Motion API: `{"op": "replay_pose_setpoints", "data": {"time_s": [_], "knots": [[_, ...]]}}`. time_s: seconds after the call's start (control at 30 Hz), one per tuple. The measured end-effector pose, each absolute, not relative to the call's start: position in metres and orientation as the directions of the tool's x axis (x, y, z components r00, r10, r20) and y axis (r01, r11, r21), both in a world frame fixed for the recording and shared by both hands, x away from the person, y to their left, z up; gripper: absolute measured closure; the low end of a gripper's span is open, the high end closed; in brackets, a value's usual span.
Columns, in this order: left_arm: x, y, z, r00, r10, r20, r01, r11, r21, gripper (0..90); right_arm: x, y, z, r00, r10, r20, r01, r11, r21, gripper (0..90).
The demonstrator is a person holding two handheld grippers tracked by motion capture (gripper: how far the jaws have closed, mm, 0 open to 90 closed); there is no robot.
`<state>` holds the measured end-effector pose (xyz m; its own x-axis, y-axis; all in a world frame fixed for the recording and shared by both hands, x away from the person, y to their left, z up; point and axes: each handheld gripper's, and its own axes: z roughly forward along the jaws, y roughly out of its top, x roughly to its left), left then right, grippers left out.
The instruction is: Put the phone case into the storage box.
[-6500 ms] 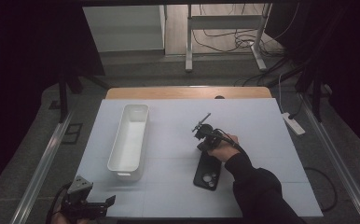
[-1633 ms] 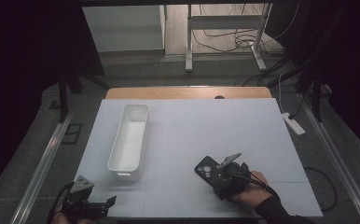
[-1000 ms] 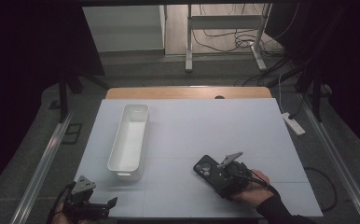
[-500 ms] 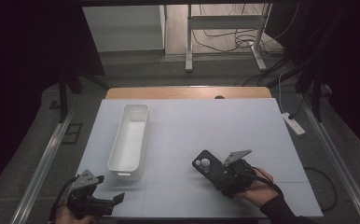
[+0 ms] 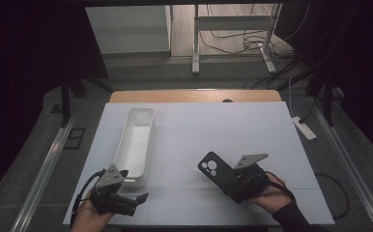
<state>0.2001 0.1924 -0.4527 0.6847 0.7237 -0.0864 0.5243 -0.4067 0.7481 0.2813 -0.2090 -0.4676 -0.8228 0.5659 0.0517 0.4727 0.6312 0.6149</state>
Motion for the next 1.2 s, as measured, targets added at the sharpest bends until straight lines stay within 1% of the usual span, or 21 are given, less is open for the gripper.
{"op": "replay_pose_setpoints", "data": {"time_s": [0.13, 0.37, 0.53, 0.93, 1.2], "knots": [[0.208, 0.184, -0.452, 0.700, 0.709, -0.087, 0.514, -0.415, 0.751, 0.2, 0.280, -0.209, -0.466, -0.828, 0.559, 0.056, 0.466, 0.628, 0.623, 15.0], [0.221, 0.168, -0.451, 0.720, 0.684, -0.114, 0.504, -0.403, 0.763, 0.1, 0.278, -0.207, -0.463, -0.836, 0.545, 0.064, 0.454, 0.621, 0.639, 15.1], [0.230, 0.154, -0.449, 0.746, 0.660, -0.090, 0.473, -0.431, 0.768, 0.0, 0.277, -0.206, -0.462, -0.847, 0.526, 0.076, 0.441, 0.616, 0.653, 15.1], [0.248, 0.135, -0.448, 0.795, 0.598, -0.100, 0.429, -0.438, 0.790, 0.0, 0.275, -0.207, -0.458, -0.875, 0.476, 0.084, 0.395, 0.603, 0.693, 15.1], [0.261, 0.122, -0.447, 0.829, 0.554, -0.075, 0.383, -0.466, 0.797, 0.0, 0.274, -0.205, -0.457, -0.894, 0.439, 0.089, 0.367, 0.604, 0.708, 15.0]]}}
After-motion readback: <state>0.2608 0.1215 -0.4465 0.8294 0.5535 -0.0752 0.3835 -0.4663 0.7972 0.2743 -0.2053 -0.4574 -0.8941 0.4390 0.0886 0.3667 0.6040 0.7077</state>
